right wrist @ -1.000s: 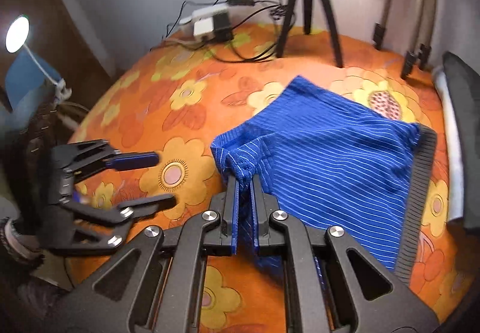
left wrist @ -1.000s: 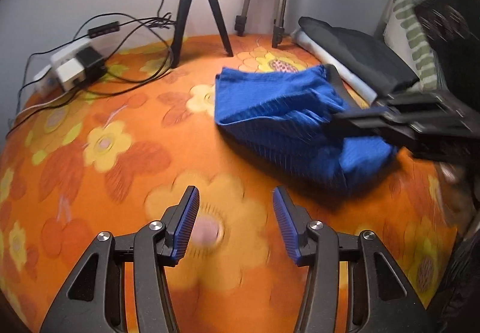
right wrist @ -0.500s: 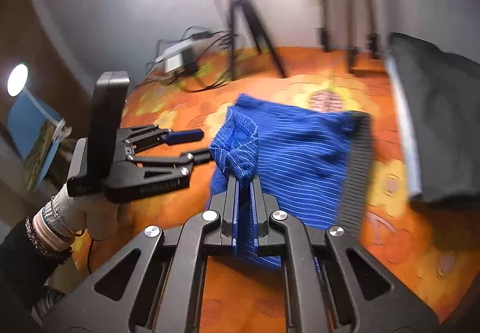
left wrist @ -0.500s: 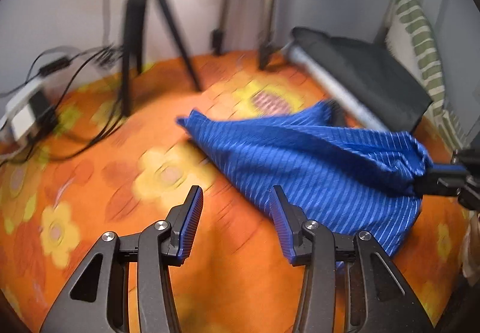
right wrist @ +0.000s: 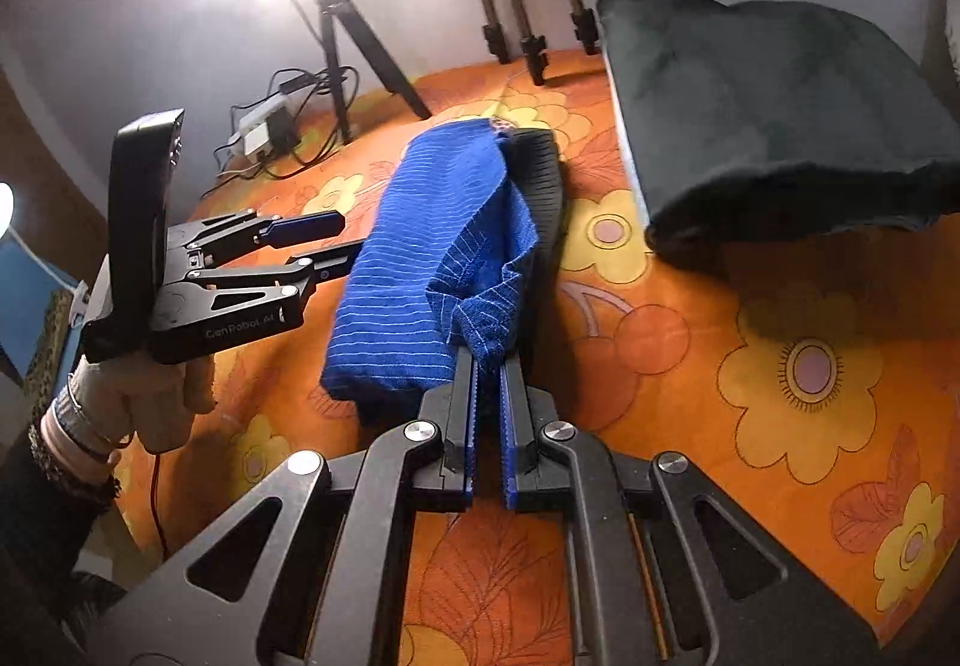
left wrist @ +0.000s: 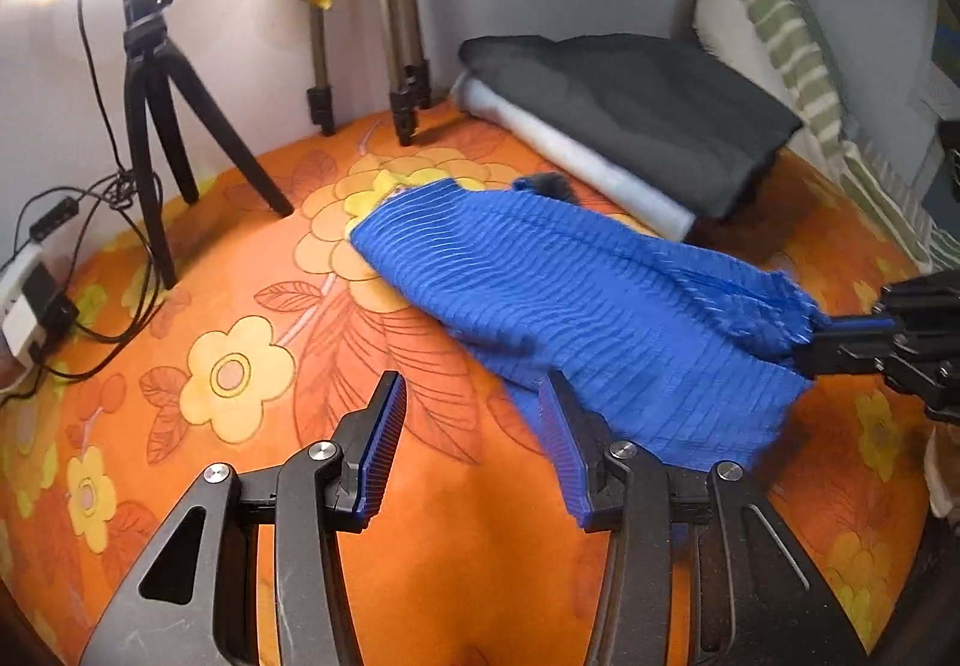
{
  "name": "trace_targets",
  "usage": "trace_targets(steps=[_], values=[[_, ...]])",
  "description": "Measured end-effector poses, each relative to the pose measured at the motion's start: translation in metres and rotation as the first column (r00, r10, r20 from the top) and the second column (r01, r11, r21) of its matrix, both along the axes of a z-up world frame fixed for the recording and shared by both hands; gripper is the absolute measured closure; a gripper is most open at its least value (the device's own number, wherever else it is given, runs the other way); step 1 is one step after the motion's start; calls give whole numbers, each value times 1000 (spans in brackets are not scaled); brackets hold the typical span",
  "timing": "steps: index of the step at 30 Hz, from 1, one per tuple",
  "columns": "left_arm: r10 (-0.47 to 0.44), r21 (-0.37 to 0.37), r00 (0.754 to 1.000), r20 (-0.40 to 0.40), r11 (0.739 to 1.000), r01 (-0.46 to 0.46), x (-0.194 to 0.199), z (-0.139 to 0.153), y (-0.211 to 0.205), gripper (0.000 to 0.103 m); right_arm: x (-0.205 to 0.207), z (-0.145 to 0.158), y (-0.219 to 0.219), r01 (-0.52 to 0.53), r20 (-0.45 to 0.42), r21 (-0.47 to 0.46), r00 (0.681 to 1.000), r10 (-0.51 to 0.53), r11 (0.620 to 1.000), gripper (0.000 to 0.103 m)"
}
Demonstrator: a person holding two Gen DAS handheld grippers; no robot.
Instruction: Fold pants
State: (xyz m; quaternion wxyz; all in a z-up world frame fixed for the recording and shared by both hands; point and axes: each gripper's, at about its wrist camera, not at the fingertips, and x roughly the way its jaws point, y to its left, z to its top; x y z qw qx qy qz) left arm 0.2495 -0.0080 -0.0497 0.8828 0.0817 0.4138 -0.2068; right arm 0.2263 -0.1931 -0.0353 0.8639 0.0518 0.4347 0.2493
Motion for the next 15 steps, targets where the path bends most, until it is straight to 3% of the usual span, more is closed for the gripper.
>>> trace_targets(steps=[8,15], values=[[-166,-49,986,20,985,167,-53,16,-30,56,2,11,1,-30,-44,123,998,36,992,96],[-214,-16,976,38,976,215,-51,16,-70,56,11,8,-8,-41,-123,261,990,75,964,94]])
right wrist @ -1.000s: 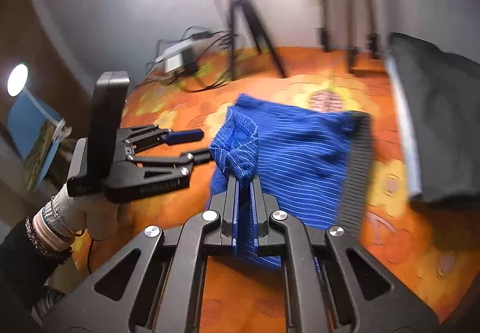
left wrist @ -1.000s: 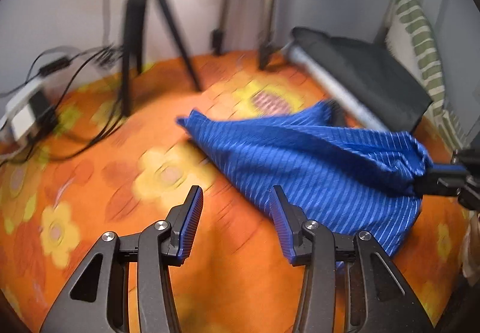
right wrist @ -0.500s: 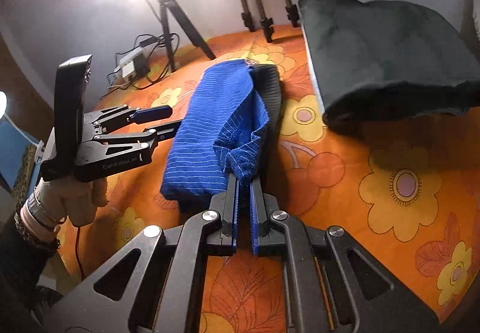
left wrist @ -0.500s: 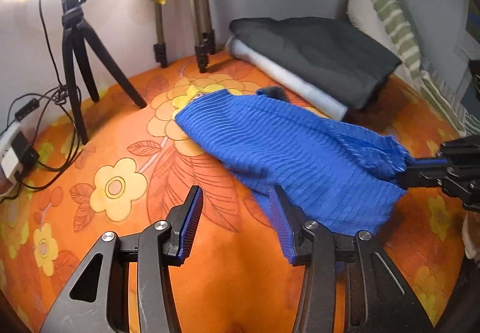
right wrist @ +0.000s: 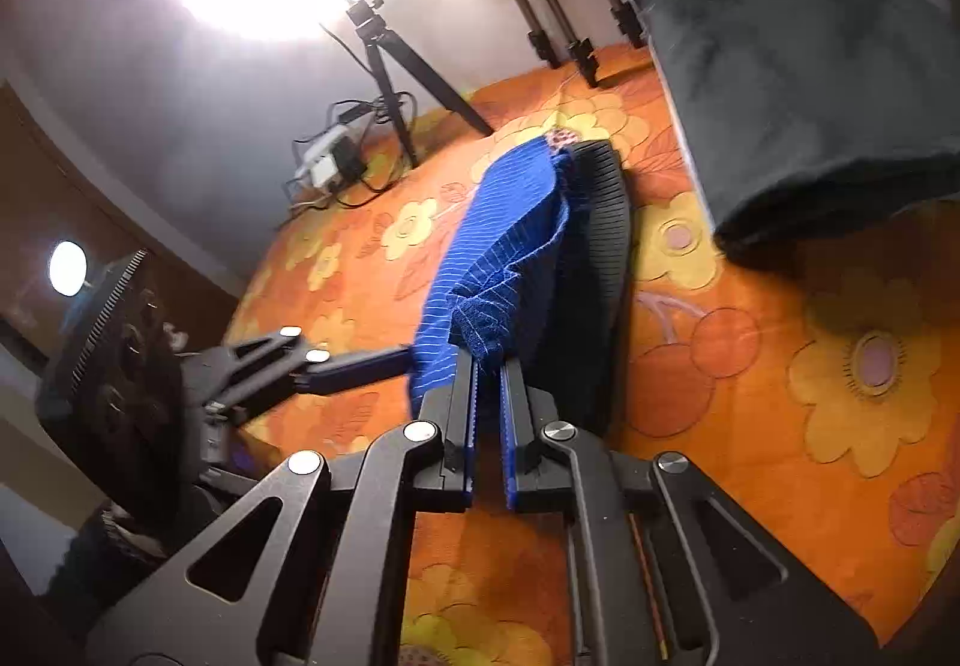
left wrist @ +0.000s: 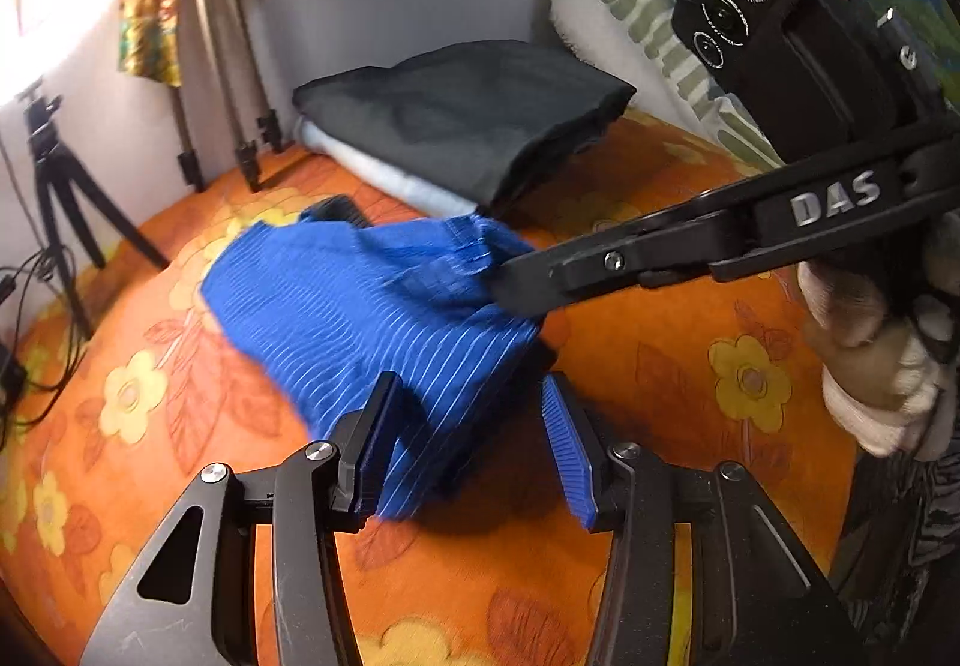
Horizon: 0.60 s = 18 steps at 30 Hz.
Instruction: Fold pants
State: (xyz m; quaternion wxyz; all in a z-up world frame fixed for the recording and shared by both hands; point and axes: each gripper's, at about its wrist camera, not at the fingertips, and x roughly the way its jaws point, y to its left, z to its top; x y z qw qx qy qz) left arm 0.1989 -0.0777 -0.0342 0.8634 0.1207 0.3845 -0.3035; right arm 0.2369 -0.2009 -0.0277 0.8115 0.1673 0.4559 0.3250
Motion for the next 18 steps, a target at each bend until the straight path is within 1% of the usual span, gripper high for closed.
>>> trace_targets(steps=[1,3,4,5,6,7,8,10,12,13,14,15,17,18], values=[[7,5,1000,7,1000,-8,1,-1,-4,56,2,-2,-3,-9,-29,39,1000,10,999,94],[38,0,999,13,999,-38,8,-4,-10,56,5,-5,-9,-9,-52,72,999,13,997,94],[52,-16,999,11,999,-52,13,-7,-11,57,6,-6,-13,-3,-62,85,998,9,996,94],[62,-27,998,12,998,-62,18,-10,-12,61,8,-7,-16,3,-68,93,998,3,996,94],[71,-29,997,24,997,-71,19,-12,-11,67,10,-8,-19,8,-77,104,997,1,995,94],[77,-35,997,30,997,-76,20,-13,-9,80,11,-9,-23,9,-83,116,997,1,993,94],[83,-44,996,33,996,-81,21,-14,-7,86,13,-9,-25,3,-87,126,996,8,992,93],[94,-74,995,31,993,-92,23,-15,-2,89,16,-9,-30,-10,-90,145,996,23,989,93],[105,-106,994,23,989,-102,23,-15,6,90,20,-7,-34,-10,-90,153,996,24,988,92],[107,-113,994,22,988,-104,23,-14,8,90,23,-6,-36,2,-84,149,996,11,989,88],[109,-115,994,27,988,-105,21,-14,11,90,27,-4,-39,16,-77,136,997,-6,991,77],[109,-113,994,30,988,-105,19,-14,14,91,32,-2,-39,31,-69,124,997,-22,992,60],[117,-126,993,25,985,-113,16,-14,21,91,48,-2,-37,41,-71,110,997,-34,993,43],[123,-139,992,26,983,-118,13,-13,26,91,56,-3,-33,42,-79,99,996,-34,994,42]])
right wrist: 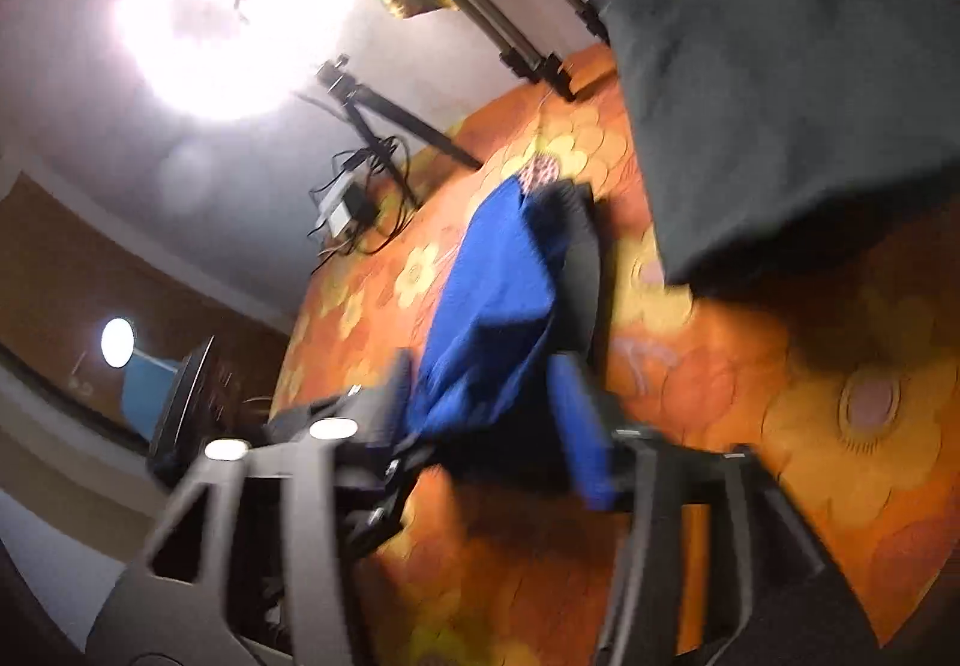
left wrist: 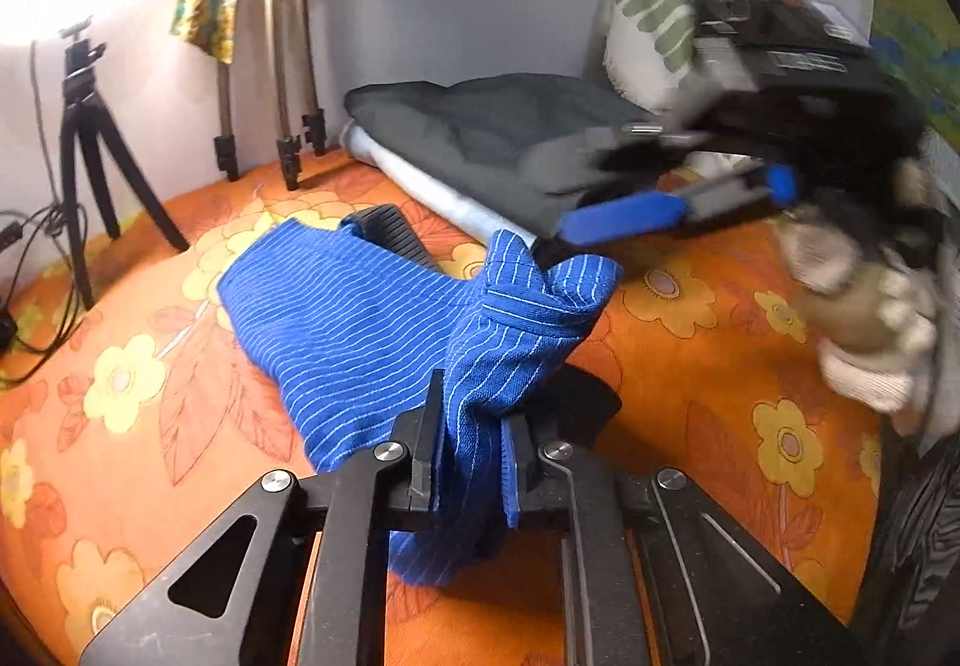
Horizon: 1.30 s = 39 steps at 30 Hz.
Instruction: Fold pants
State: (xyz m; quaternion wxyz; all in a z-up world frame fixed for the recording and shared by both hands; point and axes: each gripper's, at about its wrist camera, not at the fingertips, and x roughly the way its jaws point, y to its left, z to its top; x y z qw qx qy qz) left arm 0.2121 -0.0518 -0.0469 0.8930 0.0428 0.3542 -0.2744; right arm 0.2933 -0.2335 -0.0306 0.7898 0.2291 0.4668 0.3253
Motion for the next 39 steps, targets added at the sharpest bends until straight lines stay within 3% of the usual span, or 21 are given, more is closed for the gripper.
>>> trace_targets(steps=[6,16,20,24,32,35,39], values=[[35,-85,999,3,996,-34,-4,8,22,91,51,-9,47,-69,-56,-94,996,64,993,42],[7,-120,1000,3,993,-7,-10,6,35,91,93,-46,90,-97,-183,-167,981,66,981,43],[-5,-118,1000,9,993,6,-14,6,33,91,93,-47,99,-118,-197,-191,977,80,975,67],[19,-171,1000,-4,985,-20,-12,8,41,91,83,-39,99,-143,-199,-251,976,93,957,67],[25,-169,1000,15,985,-22,-19,14,45,91,88,-39,96,-159,-256,-163,960,114,974,68],[1,-139,1000,15,990,1,-21,11,34,92,85,-40,107,-148,-217,-190,970,106,971,95],[-44,-106,999,28,993,47,-20,10,16,92,73,-16,111,-116,-79,-247,992,100,962,99]])
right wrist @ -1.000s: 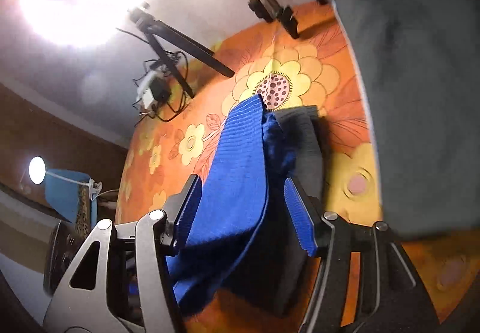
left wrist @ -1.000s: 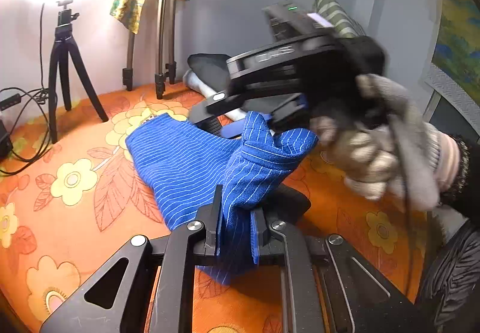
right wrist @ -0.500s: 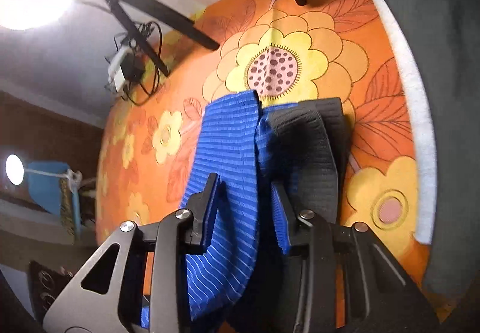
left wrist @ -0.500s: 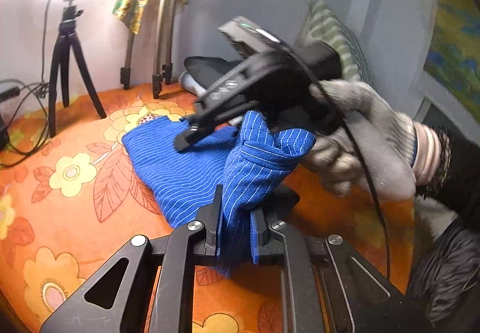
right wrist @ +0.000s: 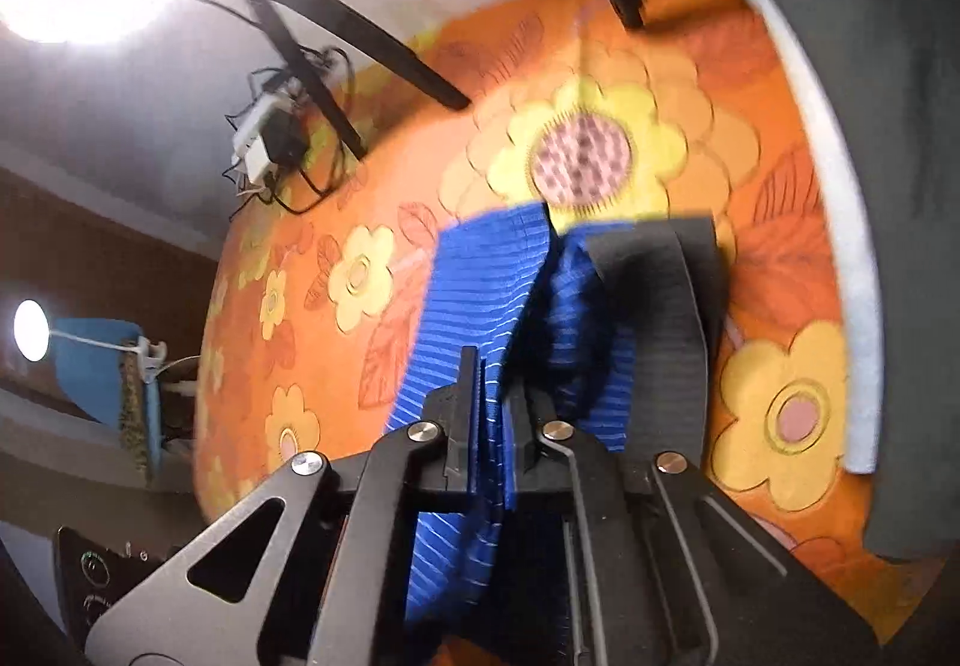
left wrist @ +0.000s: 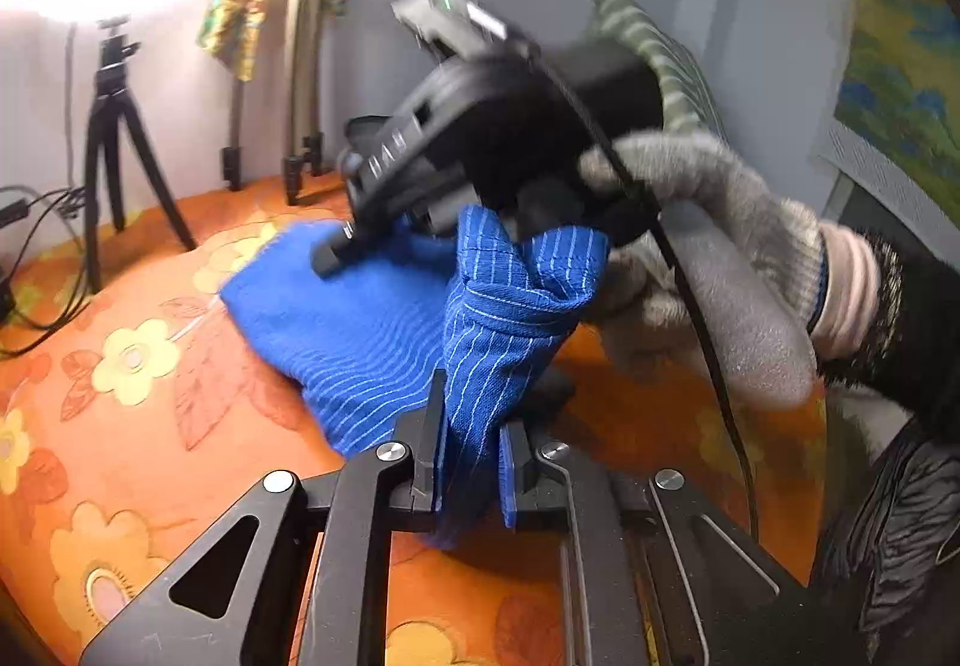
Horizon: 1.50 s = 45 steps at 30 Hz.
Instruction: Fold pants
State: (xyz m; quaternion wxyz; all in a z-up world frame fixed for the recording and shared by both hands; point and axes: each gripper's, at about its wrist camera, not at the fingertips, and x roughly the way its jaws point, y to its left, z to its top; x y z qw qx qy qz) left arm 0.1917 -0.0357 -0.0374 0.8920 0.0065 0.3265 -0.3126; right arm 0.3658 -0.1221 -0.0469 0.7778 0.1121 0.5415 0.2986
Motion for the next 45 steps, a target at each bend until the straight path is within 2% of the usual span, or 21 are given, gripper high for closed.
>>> trace_targets(steps=[2,4,10,15,16,17,19,20,21,22,23,26,28,34,38,42,45], values=[[-22,18,1000,2,1000,22,1,-2,-8,92,-8,15,-6,10,85,-30,996,-8,999,99],[-40,41,999,-15,998,41,6,-7,-17,92,-13,19,-16,25,127,-54,992,-18,998,99],[-76,81,995,-68,993,81,14,-24,-34,92,-6,-10,-34,88,135,-164,989,-66,982,99],[-97,100,989,-114,989,109,14,-30,-36,92,2,-26,-46,79,89,-155,994,-66,985,99],[-97,96,989,-116,989,108,13,-28,-35,88,3,-26,-46,71,75,-159,995,-60,985,99],[-101,85,988,-121,990,111,11,-26,-32,88,3,-23,-48,68,66,-163,996,-57,984,97],[-123,39,983,-134,991,129,5,-16,-22,84,-1,-10,-53,80,115,-198,992,-58,977,93],[-128,37,983,-130,990,134,0,-14,-23,72,-4,-1,-55,83,151,-220,987,-50,972,89],[-127,41,984,-121,990,133,-4,-10,-20,65,-8,6,-57,87,175,-231,983,-47,969,77],[-122,38,987,-108,991,127,-9,-5,-16,59,-13,17,-60,100,217,-236,975,-48,967,71],[-118,23,988,-101,992,121,-11,0,-10,59,-17,26,-62,107,246,-228,968,-49,968,65],[-81,24,994,-75,996,83,-5,4,-3,59,-23,43,-60,88,299,-196,954,-26,977,65],[-51,13,995,-88,999,52,7,-1,1,59,-24,44,-48,50,299,-183,954,8,982,65],[-45,33,985,-169,998,52,22,-29,-9,59,-15,19,3,-66,265,-181,958,113,981,75],[-53,24,978,-200,998,59,23,-36,-8,59,7,-4,26,-51,246,-261,962,117,964,76],[-48,6,977,-210,999,51,23,-41,-3,59,28,-22,29,-20,217,-291,972,86,957,95],[-59,23,977,-206,998,65,18,-39,-7,59,35,-24,26,-1,211,-267,976,60,964,98]])
